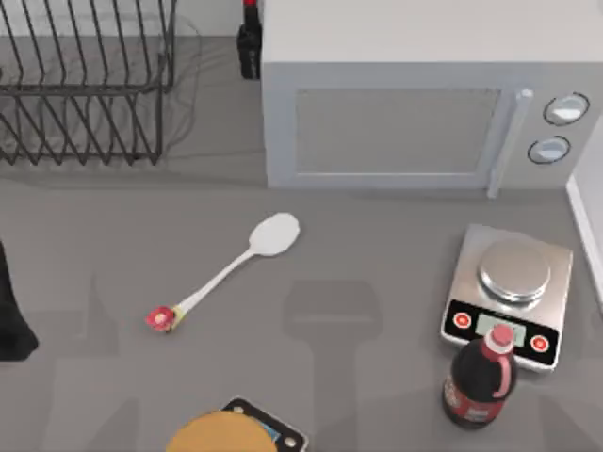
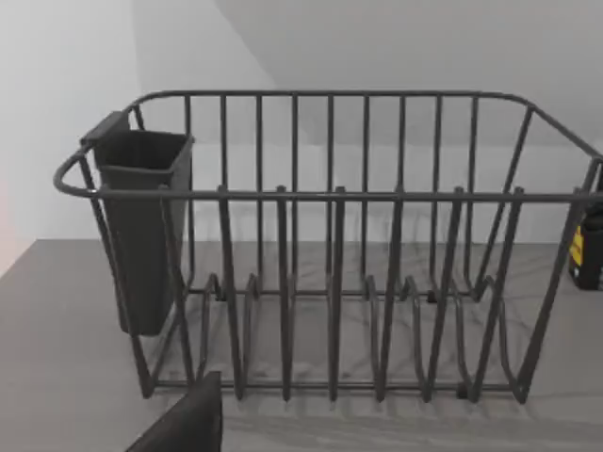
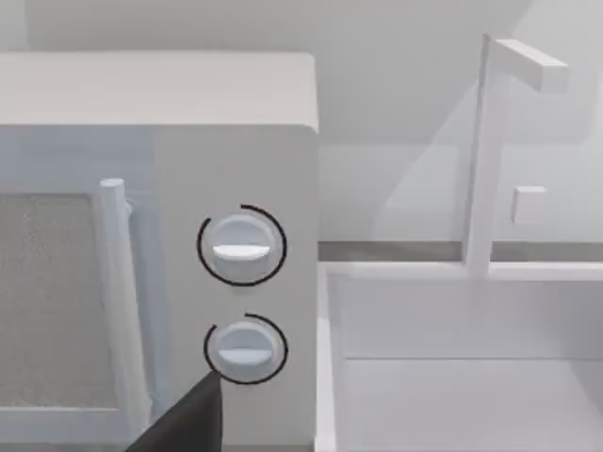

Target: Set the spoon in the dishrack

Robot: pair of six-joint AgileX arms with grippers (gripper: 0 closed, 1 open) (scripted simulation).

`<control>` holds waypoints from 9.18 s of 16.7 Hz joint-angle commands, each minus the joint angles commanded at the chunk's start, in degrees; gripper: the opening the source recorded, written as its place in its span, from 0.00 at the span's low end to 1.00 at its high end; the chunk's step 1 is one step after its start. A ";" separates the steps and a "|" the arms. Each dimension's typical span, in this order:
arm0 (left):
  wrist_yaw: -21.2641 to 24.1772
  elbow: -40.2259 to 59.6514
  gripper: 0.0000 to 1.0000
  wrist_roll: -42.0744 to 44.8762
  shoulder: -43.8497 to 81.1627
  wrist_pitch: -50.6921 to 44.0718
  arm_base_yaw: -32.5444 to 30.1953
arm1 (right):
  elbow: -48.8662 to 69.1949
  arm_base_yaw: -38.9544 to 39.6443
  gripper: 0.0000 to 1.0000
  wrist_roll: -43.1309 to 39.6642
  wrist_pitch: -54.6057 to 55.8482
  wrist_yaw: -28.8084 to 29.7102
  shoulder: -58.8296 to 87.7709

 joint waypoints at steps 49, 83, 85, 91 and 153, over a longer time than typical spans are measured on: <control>0.23 78.19 1.00 19.37 122.97 -45.55 -27.57 | 0.00 0.00 1.00 0.00 0.00 0.00 0.00; 0.80 106.66 0.00 18.86 118.28 -78.05 -27.87 | 0.00 0.00 1.00 0.00 0.00 0.00 0.00; 0.79 112.88 0.00 18.82 117.45 -84.91 -27.94 | 0.00 0.00 1.00 0.00 0.00 0.00 0.00; 0.77 119.45 0.00 18.69 115.95 -91.50 -27.90 | 0.00 0.00 1.00 0.00 0.00 0.00 0.00; 6.05 52.93 0.45 0.90 100.58 47.58 3.82 | 0.00 0.00 1.00 0.00 0.00 0.00 0.00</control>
